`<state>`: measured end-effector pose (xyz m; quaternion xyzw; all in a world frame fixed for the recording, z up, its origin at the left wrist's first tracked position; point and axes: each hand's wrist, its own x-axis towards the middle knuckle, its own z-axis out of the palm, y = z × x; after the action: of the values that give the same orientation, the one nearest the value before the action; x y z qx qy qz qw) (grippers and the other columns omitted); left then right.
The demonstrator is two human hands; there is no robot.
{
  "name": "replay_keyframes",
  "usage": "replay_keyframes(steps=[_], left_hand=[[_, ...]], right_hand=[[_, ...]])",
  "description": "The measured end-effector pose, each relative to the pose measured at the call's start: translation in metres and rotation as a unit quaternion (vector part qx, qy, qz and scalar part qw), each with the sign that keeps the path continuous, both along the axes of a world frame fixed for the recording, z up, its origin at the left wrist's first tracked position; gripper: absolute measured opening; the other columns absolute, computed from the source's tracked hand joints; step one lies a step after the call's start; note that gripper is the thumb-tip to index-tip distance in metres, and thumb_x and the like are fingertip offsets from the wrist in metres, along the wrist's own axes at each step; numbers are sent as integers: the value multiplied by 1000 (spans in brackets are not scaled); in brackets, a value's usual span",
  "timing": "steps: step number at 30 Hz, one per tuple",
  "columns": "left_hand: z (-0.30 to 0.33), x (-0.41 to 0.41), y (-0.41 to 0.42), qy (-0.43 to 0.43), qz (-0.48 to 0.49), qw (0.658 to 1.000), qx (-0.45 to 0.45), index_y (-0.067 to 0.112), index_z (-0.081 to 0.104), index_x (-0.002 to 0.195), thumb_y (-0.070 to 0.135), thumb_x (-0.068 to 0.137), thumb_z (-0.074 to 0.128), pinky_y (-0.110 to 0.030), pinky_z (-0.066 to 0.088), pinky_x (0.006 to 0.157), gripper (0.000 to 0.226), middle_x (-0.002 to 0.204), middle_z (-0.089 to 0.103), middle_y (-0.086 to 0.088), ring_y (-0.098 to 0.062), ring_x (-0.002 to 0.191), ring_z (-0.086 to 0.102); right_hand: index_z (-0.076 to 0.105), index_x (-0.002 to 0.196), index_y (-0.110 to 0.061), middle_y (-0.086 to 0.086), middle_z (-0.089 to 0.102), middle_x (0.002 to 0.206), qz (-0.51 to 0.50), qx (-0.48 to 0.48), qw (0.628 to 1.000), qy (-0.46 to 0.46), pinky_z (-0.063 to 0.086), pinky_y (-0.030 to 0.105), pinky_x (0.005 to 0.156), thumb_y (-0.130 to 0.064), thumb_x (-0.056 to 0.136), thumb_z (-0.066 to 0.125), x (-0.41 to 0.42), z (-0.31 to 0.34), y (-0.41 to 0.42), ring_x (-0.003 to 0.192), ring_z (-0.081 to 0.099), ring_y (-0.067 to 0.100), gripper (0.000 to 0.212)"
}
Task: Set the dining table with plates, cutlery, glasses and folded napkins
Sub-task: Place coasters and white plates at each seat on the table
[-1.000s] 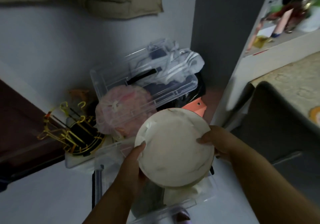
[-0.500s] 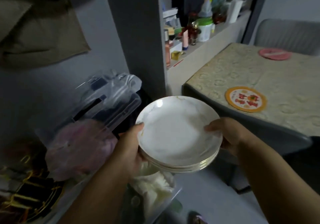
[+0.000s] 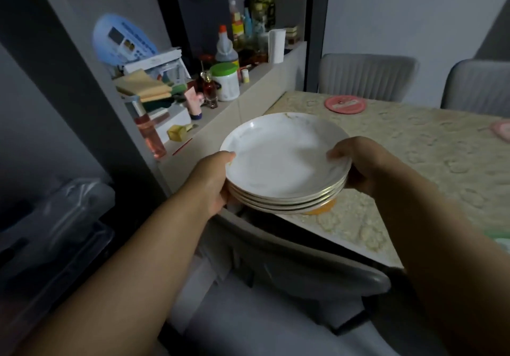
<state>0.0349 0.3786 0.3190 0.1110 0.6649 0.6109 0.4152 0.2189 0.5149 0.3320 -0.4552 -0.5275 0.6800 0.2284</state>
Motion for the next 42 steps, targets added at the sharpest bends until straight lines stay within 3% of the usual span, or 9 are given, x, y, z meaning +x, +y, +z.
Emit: replay_keyframes(steps=[3,7,10,13,17,24,28,37,42], left_hand=[[-10,-1,56,40,-21,999,-21,11,58,120,19,99,42,-35,53,58,28,102,66,-11,-29,91,63],[-33,-7,110,99,-54,990,-82,7,55,123,17,100,42,-33,53,46,28,102,65,-13,-28,82,63],[-58,-14,138,157,-73,974,-147,5,54,124,22,98,48,-38,56,53,32,108,64,-14,-30,87,64],[-88,-25,162,262,-114,933,-221,7,55,125,30,94,51,-45,59,74,39,110,64,-12,-32,94,63],[-121,-30,185,345,-176,882,-269,5,54,127,28,98,48,-31,47,73,38,118,62,-13,-27,98,60],[-167,-37,206,368,-201,859,-295,3,39,140,27,101,44,-34,42,94,46,140,48,-16,-32,125,49],[-177,-38,208,373,-201,851,-310,3,39,139,25,101,44,-37,42,97,45,140,47,-16,-33,126,48],[-188,-29,216,401,-208,830,-326,2,33,139,17,101,42,-41,44,91,42,135,50,-18,-36,121,51],[-183,-24,221,446,-210,784,-377,7,40,134,17,96,50,-44,48,87,41,131,53,-14,-35,119,53]], right_hand=[[51,110,-3,11,60,82,2,5,1000,-10,51,31,55,-3,88,43,-1,-9,52,68,58,25,23],[49,117,-1,15,60,90,-5,6,999,-36,49,34,56,-4,88,46,-5,-35,101,74,59,29,29],[50,117,0,16,59,93,-11,-5,998,-64,51,37,60,-5,87,49,-8,-62,125,80,58,32,31],[51,120,-1,17,57,100,-28,-20,995,-98,49,36,65,-5,88,51,-14,-94,142,90,54,33,32],[52,125,2,21,58,107,-39,-8,990,-137,49,37,66,-2,88,53,-19,-137,157,90,57,35,38],[56,119,-7,13,62,110,-55,87,973,-207,51,47,87,-18,92,54,-33,-182,157,96,58,30,29],[54,126,-7,14,61,119,-49,123,956,-260,46,48,95,-17,90,56,-36,-195,154,110,56,34,38],[50,128,-11,11,63,115,-80,141,927,-340,48,37,84,-17,88,55,-40,-214,157,105,58,32,40],[55,117,-9,10,62,111,-91,149,901,-396,40,30,72,-13,90,53,-41,-212,163,99,59,30,27]])
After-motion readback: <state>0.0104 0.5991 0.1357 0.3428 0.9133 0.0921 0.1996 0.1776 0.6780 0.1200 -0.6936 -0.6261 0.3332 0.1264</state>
